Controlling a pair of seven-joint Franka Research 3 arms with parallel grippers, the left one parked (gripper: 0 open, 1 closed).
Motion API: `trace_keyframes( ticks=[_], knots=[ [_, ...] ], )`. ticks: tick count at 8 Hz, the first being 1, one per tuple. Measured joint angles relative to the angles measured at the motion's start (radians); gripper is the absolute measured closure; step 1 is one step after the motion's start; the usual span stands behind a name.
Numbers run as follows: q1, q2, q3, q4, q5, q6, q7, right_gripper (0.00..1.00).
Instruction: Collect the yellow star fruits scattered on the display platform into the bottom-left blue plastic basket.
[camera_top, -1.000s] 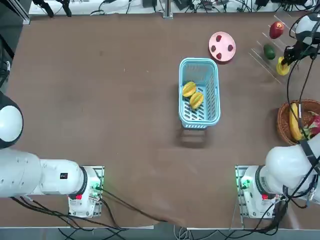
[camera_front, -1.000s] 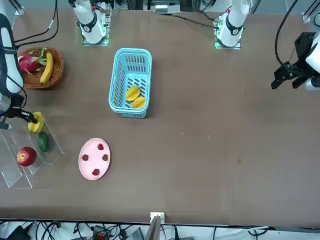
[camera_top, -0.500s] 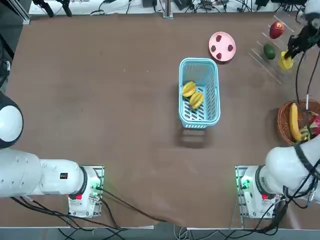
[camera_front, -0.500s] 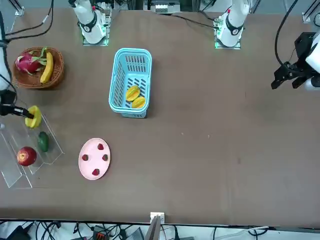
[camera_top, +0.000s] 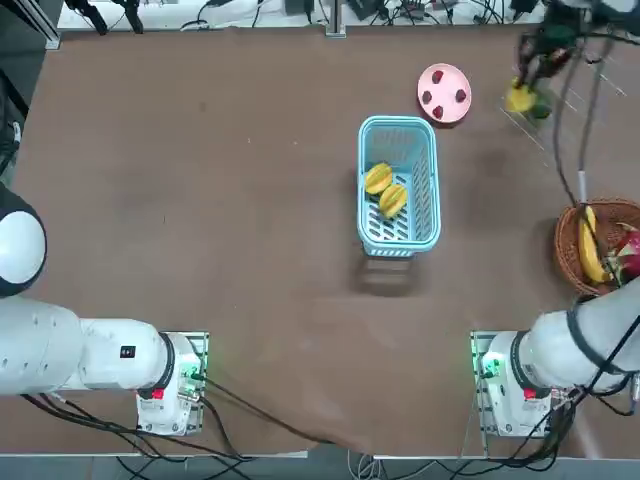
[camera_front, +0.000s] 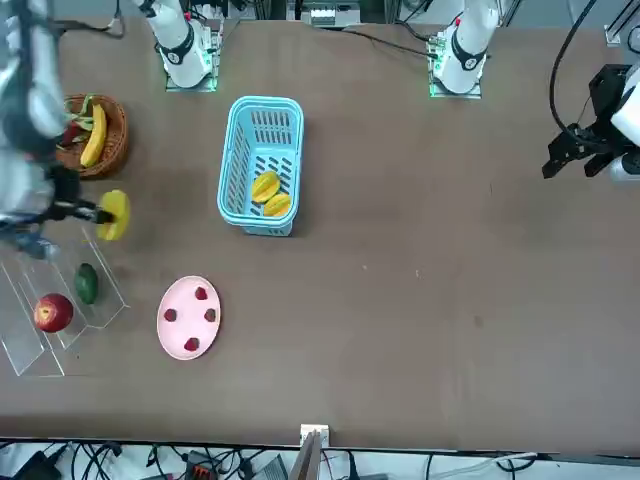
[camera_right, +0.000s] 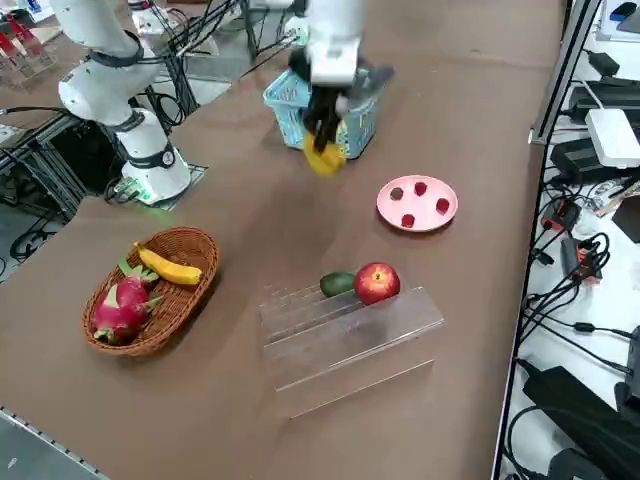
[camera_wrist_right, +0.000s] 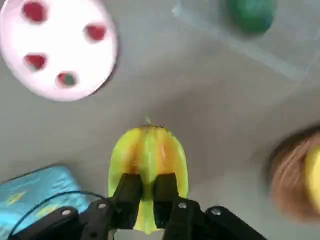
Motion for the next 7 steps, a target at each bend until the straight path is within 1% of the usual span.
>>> trace_keyframes(
  ticks=[1,2,3,4,5,7],
  knots=[
    [0.123,-0.012,0.003,-0.003,0.0,-0.029,0.168,0.81],
    [0.237,-0.014,0.004,-0.005,0.001,-0.034,0.319,0.81],
    [0.331,-0.013,0.004,-0.01,0.017,-0.034,0.43,0.81],
    [0.401,-0.014,0.004,-0.016,0.05,-0.034,0.505,0.81],
    [0.444,-0.016,0.003,-0.019,0.083,-0.033,0.551,0.81],
    [0.511,-0.02,0.0,-0.049,0.107,-0.03,0.588,0.81]
  ],
)
